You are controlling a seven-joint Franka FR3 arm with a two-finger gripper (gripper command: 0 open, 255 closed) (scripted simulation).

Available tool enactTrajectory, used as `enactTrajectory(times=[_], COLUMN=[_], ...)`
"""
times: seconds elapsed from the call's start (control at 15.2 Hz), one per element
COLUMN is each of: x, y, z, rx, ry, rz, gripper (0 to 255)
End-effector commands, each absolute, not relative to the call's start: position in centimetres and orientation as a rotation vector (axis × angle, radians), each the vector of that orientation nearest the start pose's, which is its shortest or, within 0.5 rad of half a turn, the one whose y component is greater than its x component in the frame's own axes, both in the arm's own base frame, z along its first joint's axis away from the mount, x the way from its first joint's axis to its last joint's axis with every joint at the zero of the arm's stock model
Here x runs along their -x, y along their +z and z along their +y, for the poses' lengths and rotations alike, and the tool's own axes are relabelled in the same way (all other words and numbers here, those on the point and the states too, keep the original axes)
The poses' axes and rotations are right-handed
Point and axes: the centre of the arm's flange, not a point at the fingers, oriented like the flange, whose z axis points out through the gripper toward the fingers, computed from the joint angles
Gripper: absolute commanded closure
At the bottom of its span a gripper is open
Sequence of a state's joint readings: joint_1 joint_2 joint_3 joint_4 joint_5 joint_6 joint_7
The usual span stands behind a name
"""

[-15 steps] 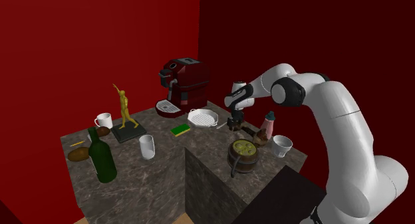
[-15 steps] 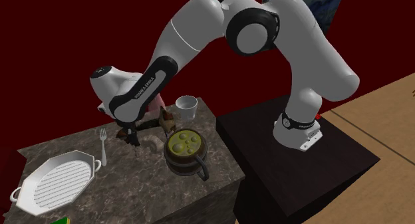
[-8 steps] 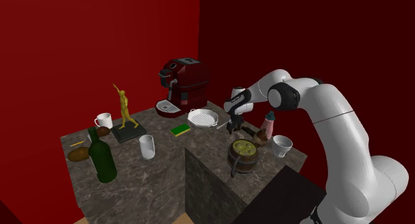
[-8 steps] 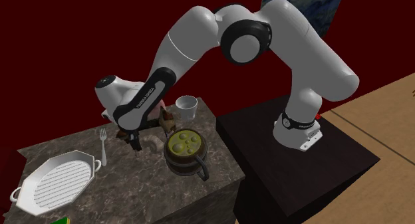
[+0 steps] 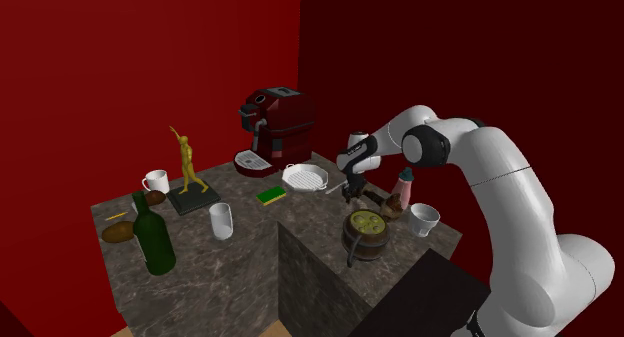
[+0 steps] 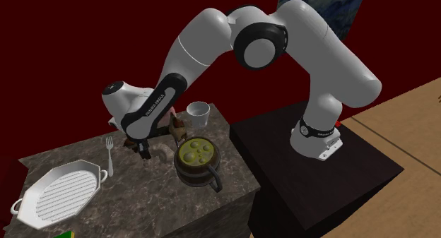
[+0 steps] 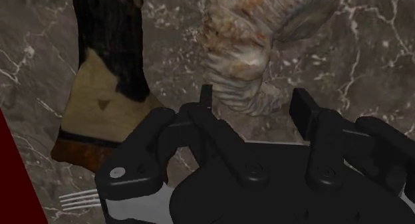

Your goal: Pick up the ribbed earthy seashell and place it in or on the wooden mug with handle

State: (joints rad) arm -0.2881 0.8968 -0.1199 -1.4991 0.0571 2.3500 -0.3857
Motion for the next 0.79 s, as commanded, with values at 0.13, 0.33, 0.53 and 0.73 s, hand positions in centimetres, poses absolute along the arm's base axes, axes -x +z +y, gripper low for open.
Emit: enactTrajectory(times=[0.13,0.33,0.53,0.73], x=[-65.1,-65.02,-65.08,-65.4], y=[12.96,13.0,13.1,13.96], z=[-26.73,-26.72,-26.59,-26.64], rx=[3.173,3.173,3.174,3.178], ry=[0.093,0.093,0.093,0.072], rz=[0.032,0.032,0.032,0.03], gripper=[255,255,255,0])
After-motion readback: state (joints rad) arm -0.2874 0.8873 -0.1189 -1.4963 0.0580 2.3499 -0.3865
